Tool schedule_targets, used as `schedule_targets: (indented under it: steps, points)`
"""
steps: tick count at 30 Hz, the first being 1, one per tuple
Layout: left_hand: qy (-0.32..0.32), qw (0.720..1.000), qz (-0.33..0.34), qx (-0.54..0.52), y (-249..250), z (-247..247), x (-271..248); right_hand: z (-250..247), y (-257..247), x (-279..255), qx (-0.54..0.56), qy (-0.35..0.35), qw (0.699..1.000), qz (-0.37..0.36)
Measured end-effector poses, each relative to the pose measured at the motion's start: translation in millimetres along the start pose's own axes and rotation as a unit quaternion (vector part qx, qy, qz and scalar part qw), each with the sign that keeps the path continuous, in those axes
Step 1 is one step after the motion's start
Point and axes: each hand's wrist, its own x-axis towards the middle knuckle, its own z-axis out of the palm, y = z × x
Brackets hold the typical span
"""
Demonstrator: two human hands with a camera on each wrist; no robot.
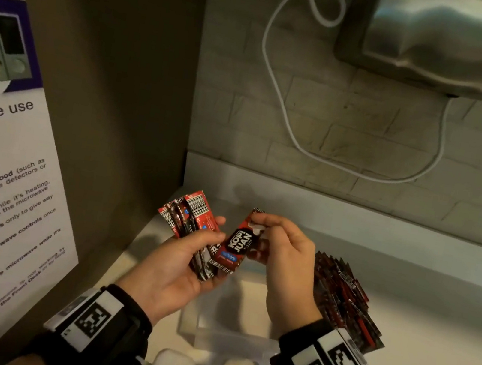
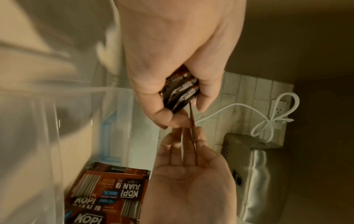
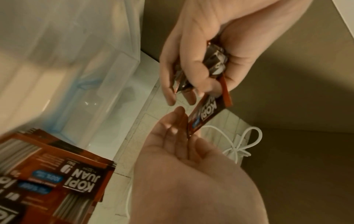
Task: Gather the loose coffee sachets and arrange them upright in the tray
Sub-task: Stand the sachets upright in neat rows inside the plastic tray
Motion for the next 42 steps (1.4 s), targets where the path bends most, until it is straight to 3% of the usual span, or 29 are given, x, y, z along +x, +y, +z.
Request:
schedule_targets:
  steps: [6, 11, 15, 18, 21, 24, 26, 27, 30, 31, 36, 42]
  points:
    - [-0.029, 0.999, -0.019, 0.026, 0.8, -6.5, -5.0, 1.5, -3.6, -8.9, 0.040, -0.006, 0.999, -0.011]
    - [-0.015, 0.999, 0.022, 0.042, -1.8, -4.0, -7.0, -5.6, -10.6, -3.2, 0.070, -0.011, 0.997, 0.018]
    - [0.040, 0.997, 0.058, 0.031, 4.5, 0.3, -1.9, -15.3, -10.6, -1.2, -0.029, -0.033, 0.998, 0.052]
    - [0.054, 0.993, 0.084, 0.070, 11.8, 1.6, -1.3, -26.7, -11.5, 5.8, -0.143, -0.048, 0.988, 0.028]
    - [0.048, 0.986, 0.081, 0.135, 17.6, -1.2, -1.8, -22.6, -17.6, 10.2, -0.291, -0.097, 0.951, -0.041]
    - [0.044, 0.977, 0.081, 0.194, 18.2, -2.4, -1.1, -5.7, -21.6, 4.5, -0.470, -0.178, 0.856, -0.123]
    - [0.053, 0.975, 0.077, 0.200, 18.4, -3.0, 0.8, 0.9, -17.8, 2.5, -0.515, -0.207, 0.824, -0.111]
    - [0.063, 0.977, 0.071, 0.192, 19.1, -4.4, 1.6, 2.3, -11.4, 4.0, -0.511, -0.194, 0.832, -0.092]
    - [0.097, 0.983, 0.051, 0.145, 18.8, -17.7, 8.0, 5.0, 16.8, 9.5, -0.367, -0.062, 0.927, 0.042]
    - [0.110, 0.984, 0.042, 0.135, 16.6, -22.8, 10.2, 6.5, 28.2, 11.2, -0.321, -0.020, 0.943, 0.090]
    - [0.152, 0.981, -0.010, 0.120, -5.2, -38.8, 13.0, 11.9, 71.3, 20.4, -0.262, 0.058, 0.939, 0.215]
    - [0.077, 0.991, -0.051, 0.100, -8.1, -45.8, 8.3, 22.5, 94.0, 23.8, -0.257, 0.059, 0.933, 0.246]
